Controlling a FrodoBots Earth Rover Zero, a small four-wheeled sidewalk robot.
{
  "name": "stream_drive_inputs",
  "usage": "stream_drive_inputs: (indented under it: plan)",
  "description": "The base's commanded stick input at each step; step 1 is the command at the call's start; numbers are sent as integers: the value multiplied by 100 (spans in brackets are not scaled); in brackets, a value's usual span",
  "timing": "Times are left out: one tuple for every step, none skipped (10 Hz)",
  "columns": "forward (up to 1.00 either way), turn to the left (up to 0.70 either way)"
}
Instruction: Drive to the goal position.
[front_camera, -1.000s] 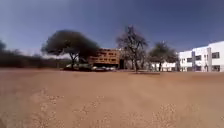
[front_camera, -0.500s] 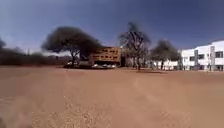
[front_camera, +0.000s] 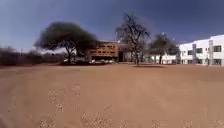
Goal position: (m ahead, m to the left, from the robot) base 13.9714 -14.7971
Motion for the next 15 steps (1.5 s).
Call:
stream_drive_inputs:
  plan:
    - [100, 0]
    - [100, 0]
    - [100, 0]
    - [100, 0]
    - [100, 0]
    - [100, 0]
    - [100, 0]
    - [100, 0]
    - [100, 0]
    - [100, 0]
    - [100, 0]
    - [100, 0]
    - [100, 0]
    - [100, 0]
    - [100, 0]
